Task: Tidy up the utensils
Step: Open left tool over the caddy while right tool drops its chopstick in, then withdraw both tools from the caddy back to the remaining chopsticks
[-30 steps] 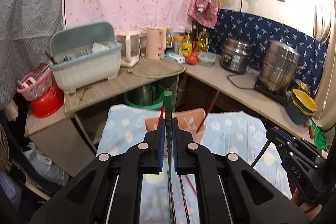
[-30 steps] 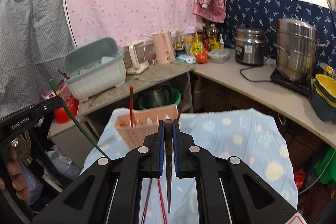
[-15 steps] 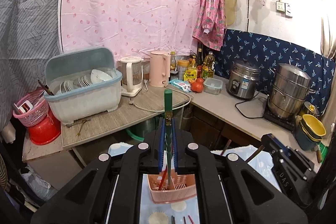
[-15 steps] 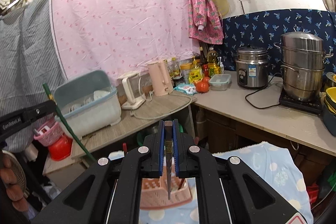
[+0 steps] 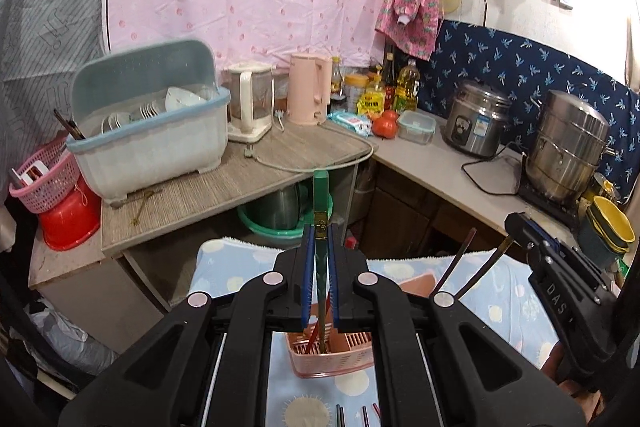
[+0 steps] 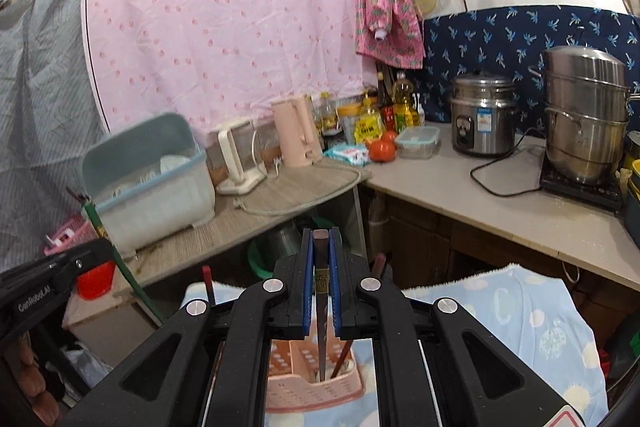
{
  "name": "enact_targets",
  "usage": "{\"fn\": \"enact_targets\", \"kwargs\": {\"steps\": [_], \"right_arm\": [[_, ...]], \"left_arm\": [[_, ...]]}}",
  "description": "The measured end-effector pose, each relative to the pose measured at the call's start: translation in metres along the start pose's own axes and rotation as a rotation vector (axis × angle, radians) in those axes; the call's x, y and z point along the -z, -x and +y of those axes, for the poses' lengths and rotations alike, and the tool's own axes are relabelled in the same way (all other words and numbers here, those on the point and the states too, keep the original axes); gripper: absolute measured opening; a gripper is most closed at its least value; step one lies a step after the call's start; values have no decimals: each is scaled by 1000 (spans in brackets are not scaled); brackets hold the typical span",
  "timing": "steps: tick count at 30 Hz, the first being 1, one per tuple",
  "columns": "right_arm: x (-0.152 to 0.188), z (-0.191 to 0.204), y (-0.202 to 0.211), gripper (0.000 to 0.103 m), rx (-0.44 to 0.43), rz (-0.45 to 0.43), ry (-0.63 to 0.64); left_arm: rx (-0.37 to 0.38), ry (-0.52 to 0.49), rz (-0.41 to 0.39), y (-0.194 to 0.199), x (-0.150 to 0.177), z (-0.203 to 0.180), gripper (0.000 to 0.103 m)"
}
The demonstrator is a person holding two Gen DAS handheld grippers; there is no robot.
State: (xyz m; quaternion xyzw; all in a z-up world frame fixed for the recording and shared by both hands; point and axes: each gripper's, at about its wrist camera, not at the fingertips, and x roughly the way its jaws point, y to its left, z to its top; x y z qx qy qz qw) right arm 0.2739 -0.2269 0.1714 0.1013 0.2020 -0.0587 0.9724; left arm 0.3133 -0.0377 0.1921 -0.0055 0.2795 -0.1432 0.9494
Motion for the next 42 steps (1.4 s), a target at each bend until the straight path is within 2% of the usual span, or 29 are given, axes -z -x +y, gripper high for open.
{"fn": "enact_targets", "kwargs": {"steps": [5, 6, 7, 9, 10, 17, 20, 28, 36, 42], "right_arm": [[12, 1, -11, 7, -2, 44, 9], [13, 2, -11, 7, -6, 49, 13], [13, 3, -12, 7, -7, 52, 15], [13, 4, -11, 8, -9, 55, 18], [14, 4, -10, 9, -12, 57, 18], [25, 2, 3, 13, -17, 79, 6], [28, -2, 12, 20, -12, 76, -2], [47, -14, 53, 21, -22, 95, -21], [109, -24, 98, 21, -44, 224, -32], [163, -31, 128, 21, -72, 353, -58]], "left_arm": [[-17, 1, 38, -12, 12, 1, 7], [-24, 6, 39, -12, 13, 2, 12], [-26, 12, 40, -12, 14, 3, 26], [-36, 32, 33, -11, 15, 4, 46], [-39, 36, 26, -9, 17, 5, 48], [-55, 36, 44, 2, 34, 8, 49], [-54, 37, 54, 8, 44, 11, 49], [-48, 36, 97, 32, 86, 11, 49], [-27, 31, 185, 50, 143, 3, 49], [-8, 27, 262, 62, 194, -4, 49]]}}
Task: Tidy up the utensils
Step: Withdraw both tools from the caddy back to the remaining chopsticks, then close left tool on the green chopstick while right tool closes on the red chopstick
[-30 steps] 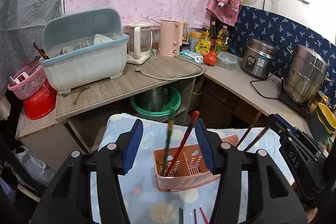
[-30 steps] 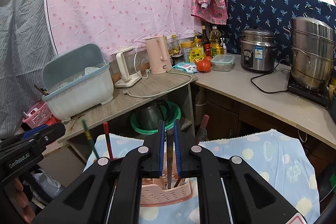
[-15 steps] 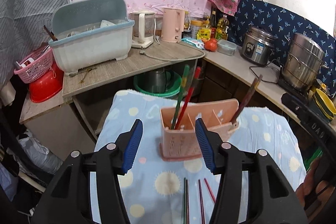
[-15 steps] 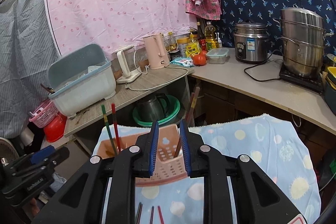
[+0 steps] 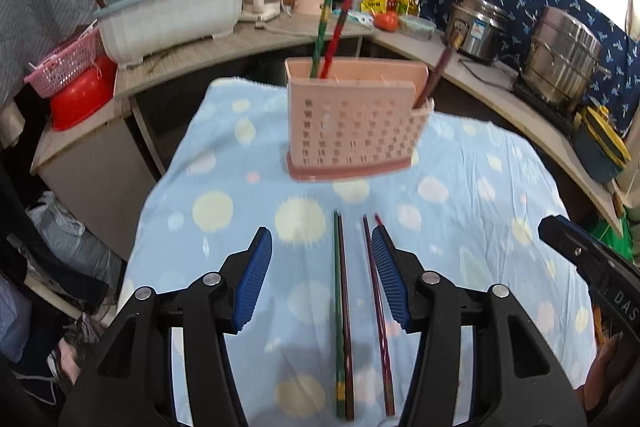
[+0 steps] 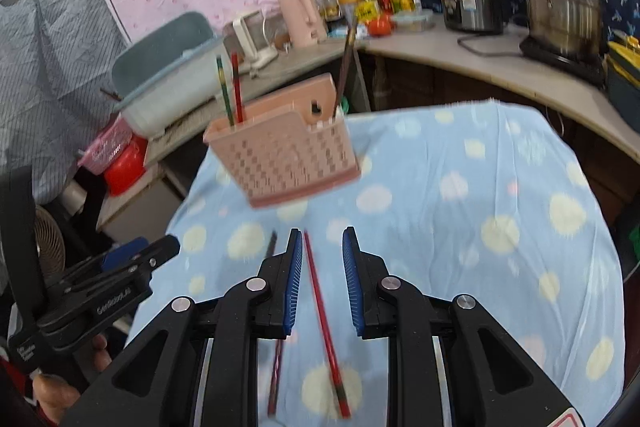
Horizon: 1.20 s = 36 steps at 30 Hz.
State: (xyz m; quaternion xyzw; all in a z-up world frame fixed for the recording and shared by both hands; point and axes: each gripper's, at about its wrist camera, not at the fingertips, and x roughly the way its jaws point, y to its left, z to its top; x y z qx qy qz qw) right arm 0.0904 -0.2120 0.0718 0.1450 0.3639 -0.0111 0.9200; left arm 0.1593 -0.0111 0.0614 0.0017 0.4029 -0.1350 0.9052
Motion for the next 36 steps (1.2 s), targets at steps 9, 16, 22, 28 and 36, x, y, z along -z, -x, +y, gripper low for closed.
{"fn": "enact_targets", "kwargs": {"steps": [9, 16, 22, 28, 36], "right_arm": [[86, 1, -9, 21, 33, 160, 65], [122, 5, -25, 21, 43, 227, 93], [131, 6, -34, 21, 55, 241, 103], [132, 4, -38, 21, 64, 245, 103], [132, 3, -40, 21, 65, 244, 100]], "left_arm": [[-12, -24, 120, -12, 78, -3, 49], [-17, -21, 172, -19, 118, 6, 48], [-5, -32, 189, -22, 132, 5, 48], [6, -45, 194, -26, 136, -2, 47], [6, -37, 193, -28, 134, 1, 35]]}}
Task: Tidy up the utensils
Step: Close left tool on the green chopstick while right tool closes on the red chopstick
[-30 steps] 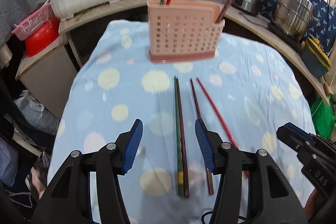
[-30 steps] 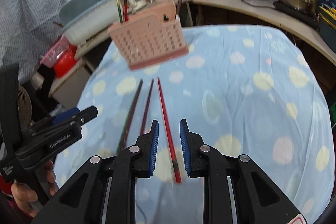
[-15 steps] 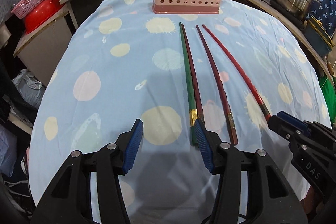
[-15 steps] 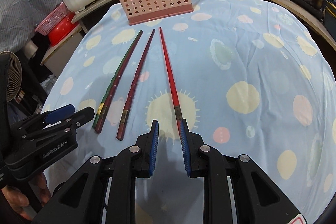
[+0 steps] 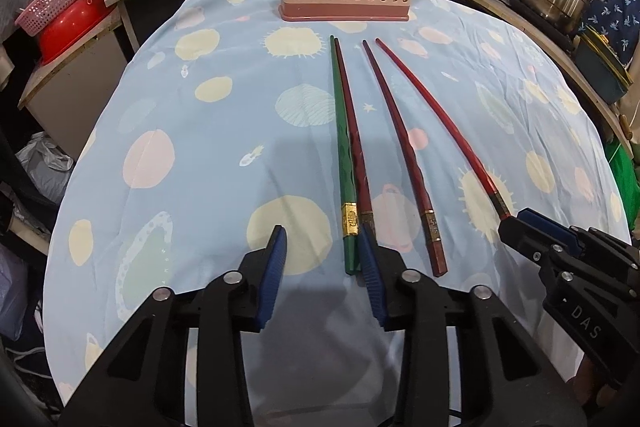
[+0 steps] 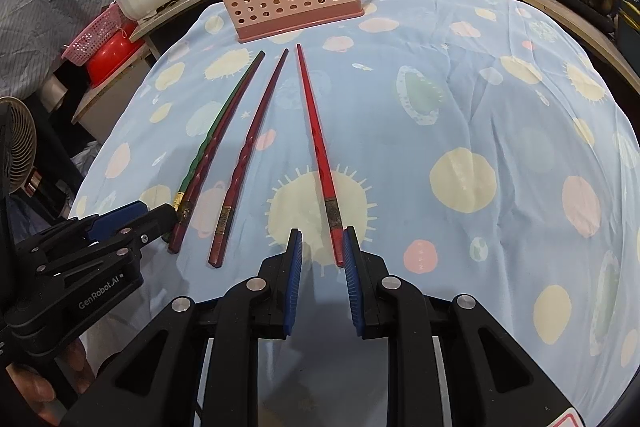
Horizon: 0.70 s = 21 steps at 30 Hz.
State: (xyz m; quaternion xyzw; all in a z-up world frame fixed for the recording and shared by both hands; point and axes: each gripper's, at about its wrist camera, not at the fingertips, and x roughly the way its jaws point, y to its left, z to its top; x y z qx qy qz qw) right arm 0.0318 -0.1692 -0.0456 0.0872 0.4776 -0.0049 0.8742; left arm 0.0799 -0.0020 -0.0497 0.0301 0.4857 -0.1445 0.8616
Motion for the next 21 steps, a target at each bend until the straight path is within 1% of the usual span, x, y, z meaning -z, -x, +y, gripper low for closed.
{"fn": "enact_targets", "kwargs": {"steps": [3, 6, 8, 11, 12, 13, 16, 18, 21], "right_arm": [[0, 1, -1, 21, 2, 1, 4], [-1, 2, -2, 22, 6, 2, 10], [0, 1, -6, 21, 0, 17, 6], [2, 3, -8, 20, 8, 12, 15], [2, 4, -8, 20, 11, 12, 20], [1, 4, -8, 19, 14, 10, 23], [1, 3, -9, 14, 15, 9, 20], [1, 2, -9, 9, 13, 10, 16], [0, 2, -9, 8, 13, 6, 17]], "left_arm": [[-20, -18, 11, -3, 2, -2, 34], [-42, -41, 3, -3, 3, -6, 33], [-42, -39, 0, -4, 3, -6, 33], [-39, -39, -2, -4, 2, -6, 32], [-39, -40, -3, -4, 2, -6, 30], [-39, -43, -5, -4, 2, -7, 26], [-30, -53, -6, -4, 2, -9, 13], [-18, -58, -5, -3, 2, -10, 8], [-5, -63, -4, -2, 2, -11, 7]]}}
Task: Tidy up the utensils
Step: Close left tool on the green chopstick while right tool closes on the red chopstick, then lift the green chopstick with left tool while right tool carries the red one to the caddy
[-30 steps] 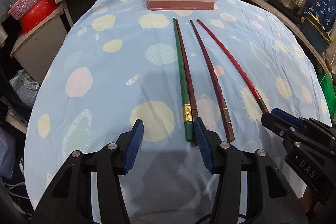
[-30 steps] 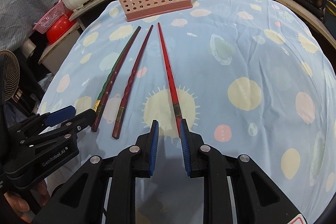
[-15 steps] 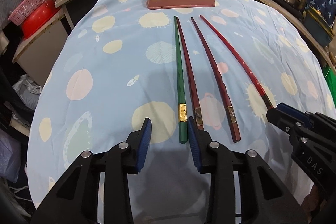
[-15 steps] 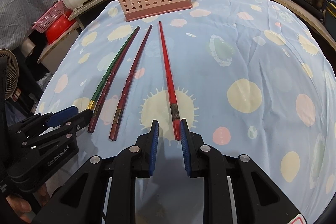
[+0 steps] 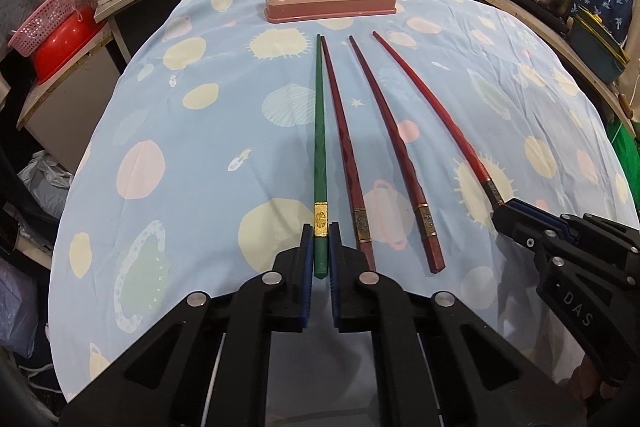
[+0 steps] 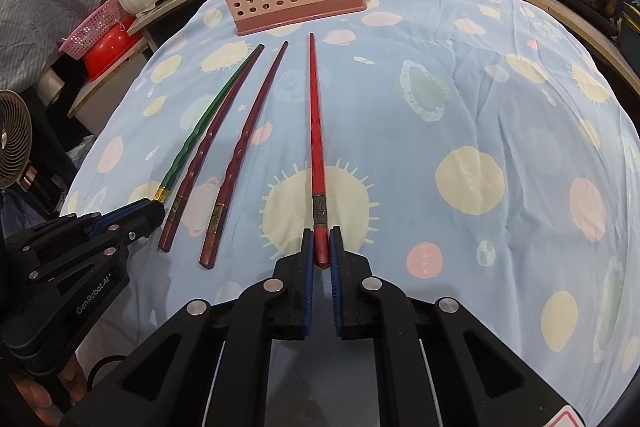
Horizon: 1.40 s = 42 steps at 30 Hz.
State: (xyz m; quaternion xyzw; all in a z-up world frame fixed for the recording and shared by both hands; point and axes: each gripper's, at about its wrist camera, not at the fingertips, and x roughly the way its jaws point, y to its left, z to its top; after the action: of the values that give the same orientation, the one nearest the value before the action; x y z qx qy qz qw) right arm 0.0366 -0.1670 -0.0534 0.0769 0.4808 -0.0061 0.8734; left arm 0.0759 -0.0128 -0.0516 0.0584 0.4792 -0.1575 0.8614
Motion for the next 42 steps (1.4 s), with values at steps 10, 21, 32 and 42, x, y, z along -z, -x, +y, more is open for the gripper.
{"fn": "enact_targets", "kwargs": {"steps": [10, 21, 32, 42], "right_arm": [[-2, 3, 23, 8, -6, -60, 3], [-16, 8, 56, 8, -21, -125, -2], [-33, 6, 84, 8, -32, -190, -14], [-63, -1, 111, 8, -51, -267, -34]], "left_arm": [[42, 22, -32, 24, -7, 1, 7], [52, 28, -105, 61, -25, 0, 7], [53, 44, -191, 96, -51, 8, 7], [40, 78, -275, 127, -83, 20, 7]]}}
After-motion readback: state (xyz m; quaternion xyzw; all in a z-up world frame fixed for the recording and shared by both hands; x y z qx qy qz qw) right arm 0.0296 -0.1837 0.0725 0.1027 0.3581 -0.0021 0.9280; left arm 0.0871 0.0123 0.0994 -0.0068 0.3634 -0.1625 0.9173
